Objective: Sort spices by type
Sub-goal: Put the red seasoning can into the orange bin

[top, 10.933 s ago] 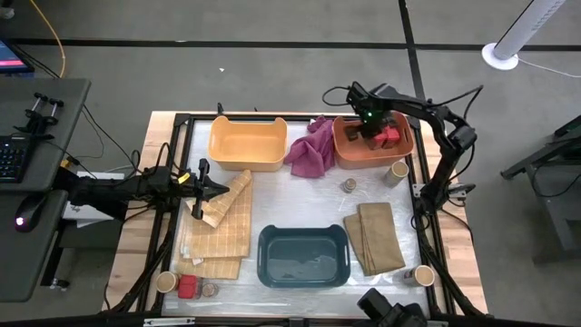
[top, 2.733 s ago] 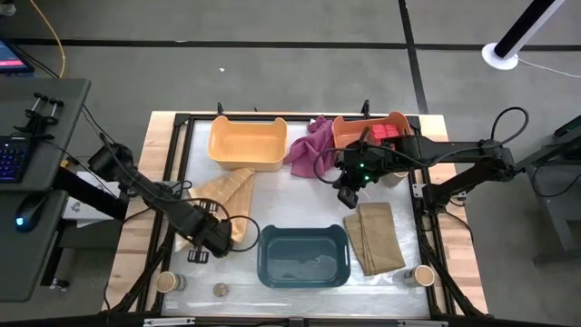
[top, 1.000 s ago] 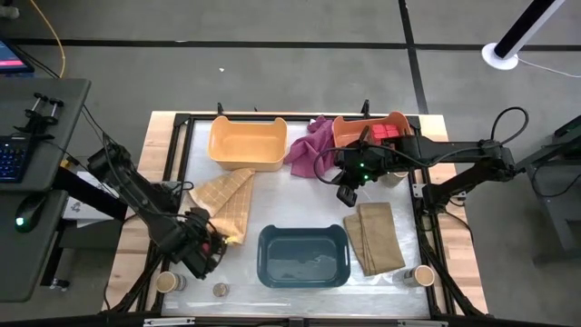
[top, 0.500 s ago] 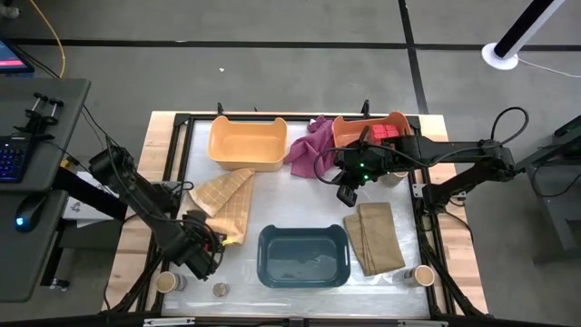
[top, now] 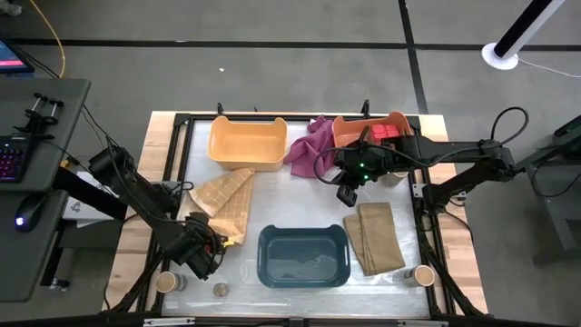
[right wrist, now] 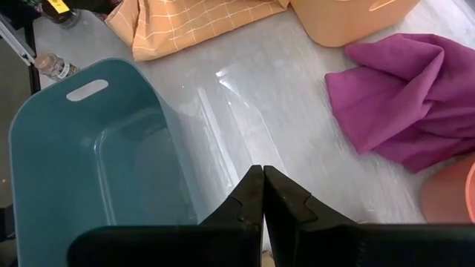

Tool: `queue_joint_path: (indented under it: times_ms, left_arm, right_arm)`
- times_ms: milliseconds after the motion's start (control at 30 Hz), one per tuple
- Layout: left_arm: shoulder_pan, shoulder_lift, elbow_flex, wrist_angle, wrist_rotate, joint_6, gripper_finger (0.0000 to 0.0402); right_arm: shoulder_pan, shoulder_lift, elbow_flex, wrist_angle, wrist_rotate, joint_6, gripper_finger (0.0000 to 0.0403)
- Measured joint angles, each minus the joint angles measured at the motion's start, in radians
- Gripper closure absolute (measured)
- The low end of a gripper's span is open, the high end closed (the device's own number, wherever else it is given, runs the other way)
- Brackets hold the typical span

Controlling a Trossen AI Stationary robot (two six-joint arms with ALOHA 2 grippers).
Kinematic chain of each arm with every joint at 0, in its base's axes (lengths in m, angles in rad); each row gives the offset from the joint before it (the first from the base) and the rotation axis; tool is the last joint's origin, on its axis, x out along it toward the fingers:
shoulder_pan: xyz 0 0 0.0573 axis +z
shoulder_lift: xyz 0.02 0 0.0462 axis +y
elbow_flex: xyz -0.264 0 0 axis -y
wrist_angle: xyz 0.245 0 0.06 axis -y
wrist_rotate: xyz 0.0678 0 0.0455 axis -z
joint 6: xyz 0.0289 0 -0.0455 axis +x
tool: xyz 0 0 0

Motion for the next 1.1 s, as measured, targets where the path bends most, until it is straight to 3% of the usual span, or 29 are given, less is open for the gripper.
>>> queue_joint_path:
  times_ms: [167, 400, 800, 1100]
  left_arm:
    - [0.000, -0.025, 0.000, 0.006, 0.000, 0.038, 0.0132]
    - [-0.003, -0.080, 0.001, -0.017, 0.000, 0.117, 0.0220]
    - [-0.056, -0.241, 0.004, -0.106, -0.046, 0.122, 0.0222]
    - [-0.100, -0.375, 0.111, -0.092, -0.227, 0.358, 0.0222]
  right_arm:
    - [0.000, 0.000, 0.000, 0.000, 0.000, 0.004, 0.0403]
    - [0.000, 0.000, 0.000, 0.000, 0.000, 0.004, 0.0403]
    - [0.000, 0.000, 0.000, 0.011, 0.000, 0.023, 0.0403]
    - [0.000, 0.000, 0.000, 0.046, -0.009, 0.024, 0.0403]
